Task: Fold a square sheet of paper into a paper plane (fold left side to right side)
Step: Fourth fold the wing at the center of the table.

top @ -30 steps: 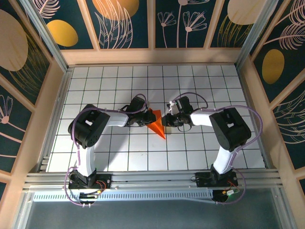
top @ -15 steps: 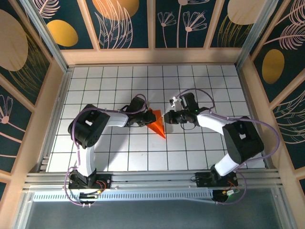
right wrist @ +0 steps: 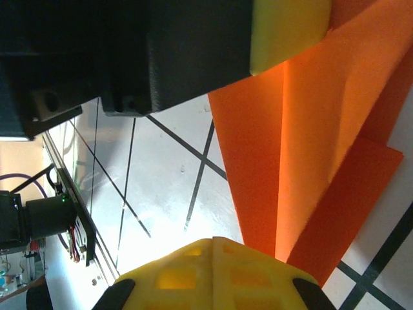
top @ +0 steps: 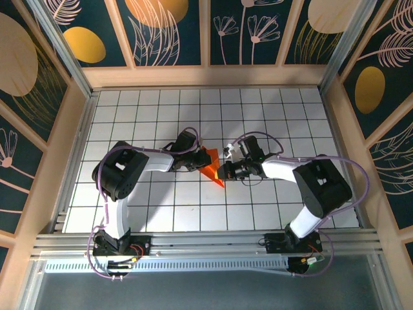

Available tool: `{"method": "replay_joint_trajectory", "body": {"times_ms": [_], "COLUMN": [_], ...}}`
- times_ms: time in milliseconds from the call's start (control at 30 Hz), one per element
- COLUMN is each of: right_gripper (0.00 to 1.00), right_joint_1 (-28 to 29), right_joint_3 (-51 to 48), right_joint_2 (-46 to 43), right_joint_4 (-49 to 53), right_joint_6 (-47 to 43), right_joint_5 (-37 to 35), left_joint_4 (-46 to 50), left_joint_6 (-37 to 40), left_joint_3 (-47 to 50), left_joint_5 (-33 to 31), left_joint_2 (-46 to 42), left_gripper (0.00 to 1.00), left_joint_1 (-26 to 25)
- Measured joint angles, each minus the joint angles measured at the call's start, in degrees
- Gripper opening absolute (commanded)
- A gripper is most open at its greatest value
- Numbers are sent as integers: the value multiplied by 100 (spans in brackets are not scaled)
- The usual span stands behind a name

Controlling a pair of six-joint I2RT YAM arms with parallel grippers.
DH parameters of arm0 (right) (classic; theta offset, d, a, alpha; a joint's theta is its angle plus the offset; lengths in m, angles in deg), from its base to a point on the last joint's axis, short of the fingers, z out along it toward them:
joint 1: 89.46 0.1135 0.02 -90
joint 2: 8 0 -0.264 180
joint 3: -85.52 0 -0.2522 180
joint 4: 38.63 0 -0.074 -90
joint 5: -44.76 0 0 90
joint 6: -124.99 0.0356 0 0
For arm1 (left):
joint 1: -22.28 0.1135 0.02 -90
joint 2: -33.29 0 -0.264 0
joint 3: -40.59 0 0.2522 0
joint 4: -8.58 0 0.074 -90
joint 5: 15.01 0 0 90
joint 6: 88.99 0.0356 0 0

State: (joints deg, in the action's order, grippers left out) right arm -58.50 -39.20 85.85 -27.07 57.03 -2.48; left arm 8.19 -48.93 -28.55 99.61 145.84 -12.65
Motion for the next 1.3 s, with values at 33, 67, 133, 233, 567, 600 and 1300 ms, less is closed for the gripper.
{"method": "replay_joint_trajectory", "body": {"times_ms": [33, 67, 133, 233, 567, 600, 1300], "right_gripper": [0, 0, 0, 0, 0, 0, 0], "right_joint_1": [0, 0, 0, 0, 76, 83, 92], "right_joint_3": [-15, -33, -87, -177, -396, -426, -531], "right_joint_2": [22, 33, 50, 57, 85, 85, 83], "right_joint_4": [-26, -50, -92, -107, -214, -216, -157], "right_joint_6": [2, 2, 2, 2, 85, 85, 79], "right_joint_5": [11, 24, 37, 39, 39, 39, -90], "left_joint_4": [0, 0, 0, 0, 0, 0, 0], "left_joint_6": [0, 0, 0, 0, 0, 0, 0], "left_joint_3": [0, 0, 0, 0, 0, 0, 0], "left_joint_5": [0, 0, 0, 0, 0, 0, -2], "left_joint_2": [0, 0, 0, 0, 0, 0, 0], "left_gripper": [0, 0, 0, 0, 0, 0, 0], "left_joint_1": [0, 0, 0, 0, 0, 0, 0]}}
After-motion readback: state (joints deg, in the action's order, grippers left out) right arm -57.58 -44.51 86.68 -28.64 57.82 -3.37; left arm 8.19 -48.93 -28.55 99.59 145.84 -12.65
